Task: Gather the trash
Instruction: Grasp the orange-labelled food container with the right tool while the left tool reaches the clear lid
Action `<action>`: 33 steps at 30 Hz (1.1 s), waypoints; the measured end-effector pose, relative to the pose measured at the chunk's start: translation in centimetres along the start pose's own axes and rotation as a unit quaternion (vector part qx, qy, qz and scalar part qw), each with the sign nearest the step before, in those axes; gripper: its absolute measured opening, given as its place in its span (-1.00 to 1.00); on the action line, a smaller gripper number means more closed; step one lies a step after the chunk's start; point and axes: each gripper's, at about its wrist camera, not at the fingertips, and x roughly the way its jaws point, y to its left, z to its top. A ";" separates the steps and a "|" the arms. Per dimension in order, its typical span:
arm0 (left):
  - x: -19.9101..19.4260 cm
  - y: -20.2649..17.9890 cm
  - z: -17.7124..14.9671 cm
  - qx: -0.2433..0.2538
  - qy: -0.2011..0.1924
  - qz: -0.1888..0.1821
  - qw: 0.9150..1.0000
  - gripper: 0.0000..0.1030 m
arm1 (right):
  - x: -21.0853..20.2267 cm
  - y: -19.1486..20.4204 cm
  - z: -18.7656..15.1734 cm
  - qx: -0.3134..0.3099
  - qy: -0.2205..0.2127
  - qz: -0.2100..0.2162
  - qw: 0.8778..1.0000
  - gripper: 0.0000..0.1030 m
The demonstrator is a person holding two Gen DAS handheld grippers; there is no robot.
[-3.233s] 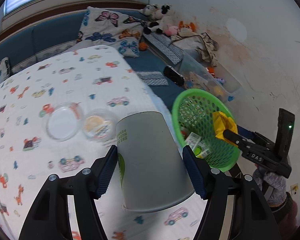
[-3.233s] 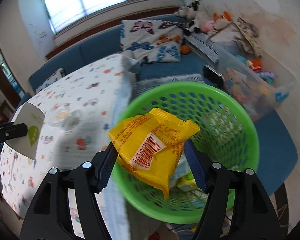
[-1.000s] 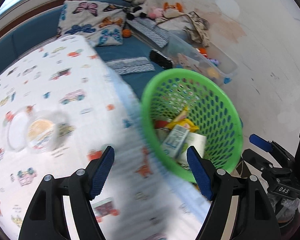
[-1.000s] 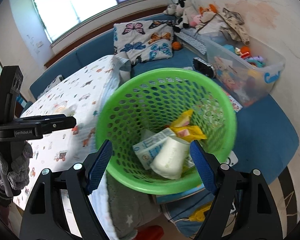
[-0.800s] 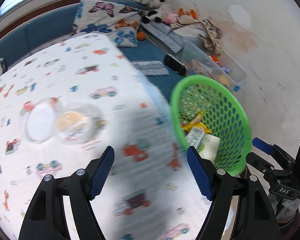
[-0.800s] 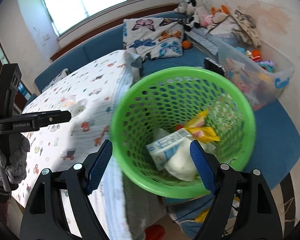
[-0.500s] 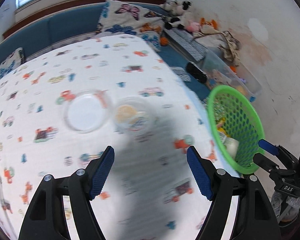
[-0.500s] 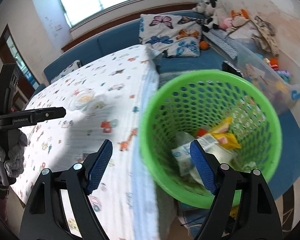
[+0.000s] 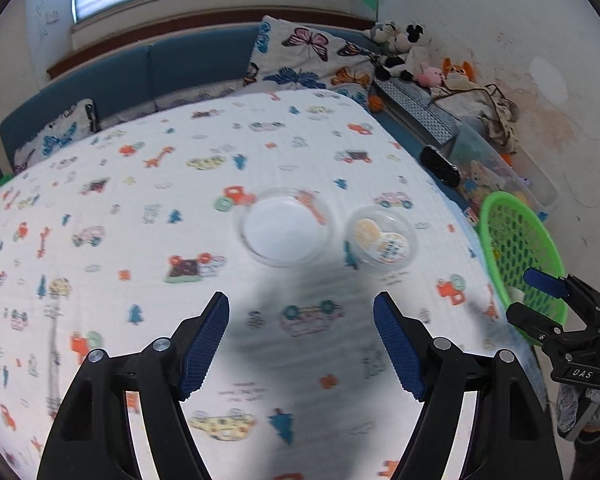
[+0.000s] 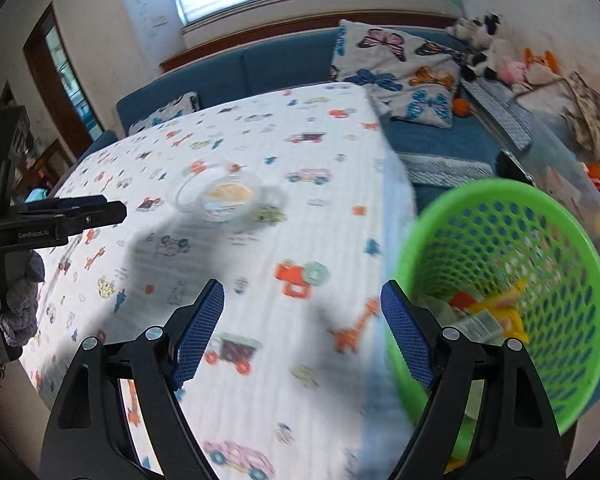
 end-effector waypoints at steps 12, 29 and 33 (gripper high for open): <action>0.2 3.7 0.6 -0.003 -0.022 0.038 0.999 0.45 | 5.9 4.2 3.6 -0.056 0.017 0.019 0.998 0.57; 3.4 4.8 1.5 0.011 -0.004 0.035 0.999 0.46 | 11.7 5.8 5.7 -0.088 0.038 0.003 0.995 0.45; 4.9 4.5 2.4 0.019 -0.003 0.037 0.999 0.40 | 11.5 5.5 5.7 -0.083 0.033 0.006 0.996 0.34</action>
